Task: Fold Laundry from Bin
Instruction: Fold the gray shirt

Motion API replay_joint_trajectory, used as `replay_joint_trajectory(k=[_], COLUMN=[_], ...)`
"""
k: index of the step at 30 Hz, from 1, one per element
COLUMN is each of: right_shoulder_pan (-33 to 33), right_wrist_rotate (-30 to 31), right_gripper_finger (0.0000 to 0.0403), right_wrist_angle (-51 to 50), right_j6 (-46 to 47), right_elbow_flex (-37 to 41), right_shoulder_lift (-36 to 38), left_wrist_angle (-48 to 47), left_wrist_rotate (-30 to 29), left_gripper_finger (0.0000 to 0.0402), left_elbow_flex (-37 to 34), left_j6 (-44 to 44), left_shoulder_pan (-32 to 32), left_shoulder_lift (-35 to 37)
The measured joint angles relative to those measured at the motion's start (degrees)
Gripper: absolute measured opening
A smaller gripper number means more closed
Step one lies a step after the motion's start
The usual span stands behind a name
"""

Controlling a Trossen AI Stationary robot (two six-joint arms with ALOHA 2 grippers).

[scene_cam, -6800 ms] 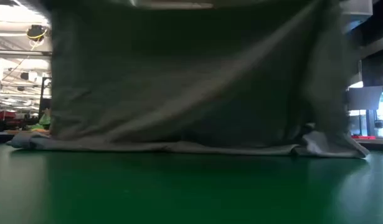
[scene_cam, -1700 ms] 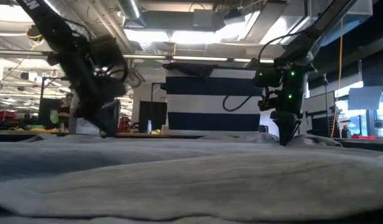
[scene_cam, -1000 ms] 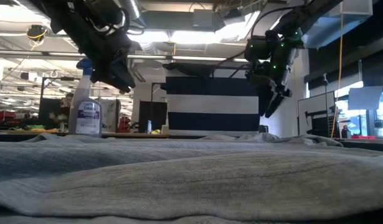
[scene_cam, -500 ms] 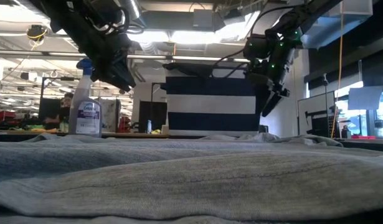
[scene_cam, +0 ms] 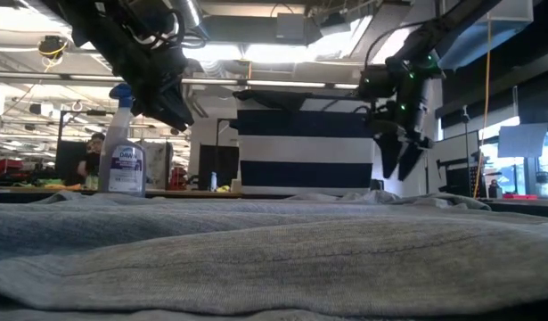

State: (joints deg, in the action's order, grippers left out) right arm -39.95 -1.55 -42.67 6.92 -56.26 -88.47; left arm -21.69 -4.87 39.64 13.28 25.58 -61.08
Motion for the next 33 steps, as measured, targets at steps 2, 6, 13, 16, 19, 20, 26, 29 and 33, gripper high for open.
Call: replay_joint_trajectory(k=[2, 6, 13, 16, 19, 20, 26, 29, 33], right_shoulder_pan=[-1.5, -3.4, -3.4, -3.7, -3.7, -3.7, -4.4, -5.9, -7.0], right_wrist_rotate=[-1.0, -1.6, -1.7, -1.5, -1.1, -1.0, 1.2, 2.3, 2.0], right_gripper_finger=[0.0303, 0.0294, 0.0271, 0.0255, 0.0240, 0.0235, 0.0215, 0.0207, 0.0205], right_wrist_angle=[0.2, 4.6, 10.2, 10.0, 8.0, 7.2, 3.2, 0.5, -5.6], right_j6=[-0.2, -1.2, -3.8, -4.7, -5.7, -5.9, -8.1, -3.8, 0.0], right_elbow_flex=[1.6, 4.7, 7.2, 7.2, 7.2, 7.2, 6.2, 6.1, 6.1], right_shoulder_lift=[0.0, 0.0, 0.0, 0.0, 0.0, 0.0, 0.2, 1.1, 1.6], left_wrist_angle=[1.6, 0.3, 4.1, 6.3, 8.9, 9.2, 15.2, 17.7, 19.4], left_wrist_rotate=[-0.4, 2.1, 1.4, -0.3, -1.4, -1.9, -3.1, -1.4, -0.8], left_gripper_finger=[0.0165, 0.0165, 0.0165, 0.0165, 0.0165, 0.0165, 0.0165, 0.0165, 0.0165], left_elbow_flex=[-0.5, -1.0, -1.1, -1.1, -1.1, -1.1, -1.1, -1.1, -1.1], left_j6=[0.2, 2.9, 6.0, 11.0, 13.6, 14.4, 13.7, 9.9, 5.1], left_shoulder_pan=[0.0, -0.4, -1.2, -1.3, -1.6, -1.6, -1.6, -1.3, -0.6], left_shoulder_lift=[0.0, 0.0, -2.1, -3.3, -4.9, -5.4, -9.9, -11.9, -12.8])
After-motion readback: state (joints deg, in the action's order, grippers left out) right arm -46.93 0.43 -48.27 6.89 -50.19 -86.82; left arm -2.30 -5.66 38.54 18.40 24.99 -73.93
